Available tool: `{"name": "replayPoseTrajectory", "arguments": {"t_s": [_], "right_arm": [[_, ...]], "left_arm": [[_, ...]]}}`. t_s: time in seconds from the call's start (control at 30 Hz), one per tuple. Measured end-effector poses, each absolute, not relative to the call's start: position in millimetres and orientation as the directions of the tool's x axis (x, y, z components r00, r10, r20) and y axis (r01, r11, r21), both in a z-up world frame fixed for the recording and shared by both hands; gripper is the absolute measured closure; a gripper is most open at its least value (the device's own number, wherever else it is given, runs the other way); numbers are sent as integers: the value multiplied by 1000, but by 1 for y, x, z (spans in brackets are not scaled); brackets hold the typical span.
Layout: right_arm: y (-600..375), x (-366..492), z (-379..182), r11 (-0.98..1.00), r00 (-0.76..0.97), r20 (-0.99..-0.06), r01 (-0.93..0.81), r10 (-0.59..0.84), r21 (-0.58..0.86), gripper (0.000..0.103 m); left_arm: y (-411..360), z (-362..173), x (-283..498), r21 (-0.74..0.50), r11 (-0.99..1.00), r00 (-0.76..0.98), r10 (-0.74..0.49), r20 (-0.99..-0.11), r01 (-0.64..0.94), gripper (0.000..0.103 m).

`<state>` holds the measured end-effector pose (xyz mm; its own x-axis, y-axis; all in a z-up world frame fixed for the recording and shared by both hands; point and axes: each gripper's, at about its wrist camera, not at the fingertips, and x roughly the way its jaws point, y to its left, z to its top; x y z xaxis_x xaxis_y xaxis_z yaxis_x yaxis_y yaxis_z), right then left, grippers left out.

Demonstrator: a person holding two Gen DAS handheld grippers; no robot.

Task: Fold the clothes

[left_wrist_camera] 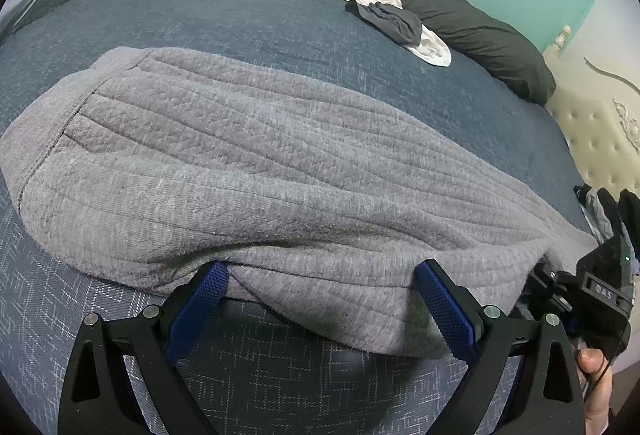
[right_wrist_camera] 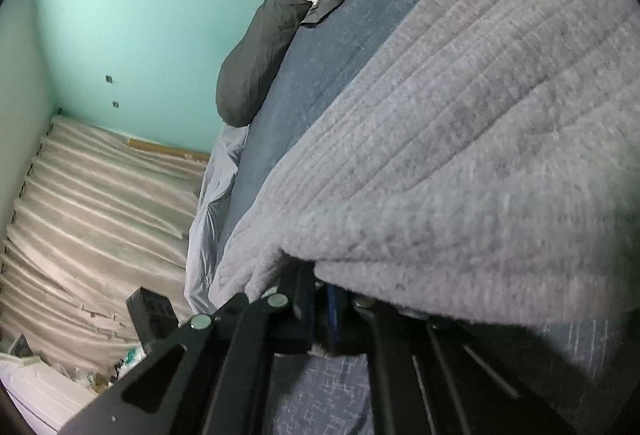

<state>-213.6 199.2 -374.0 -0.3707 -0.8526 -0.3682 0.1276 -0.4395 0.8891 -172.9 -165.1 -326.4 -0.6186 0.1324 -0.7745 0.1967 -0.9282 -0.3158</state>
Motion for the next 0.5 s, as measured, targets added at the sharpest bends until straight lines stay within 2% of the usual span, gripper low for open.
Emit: {"name": "replayPoseTrajectory", "arguments": {"t_s": [0.13,0.5], "right_arm": [[197,-202,-363,-431,-355,-359,149,-863,890,100],[188,-184,-387,-540,-237,-512,68,-826,839,100]], "left_arm": [[-165,-326,-173,-318,-927,-619,133,-774,199,5],[-163,-323,-173,-316,-925,-619,124,-775,211,5]]}}
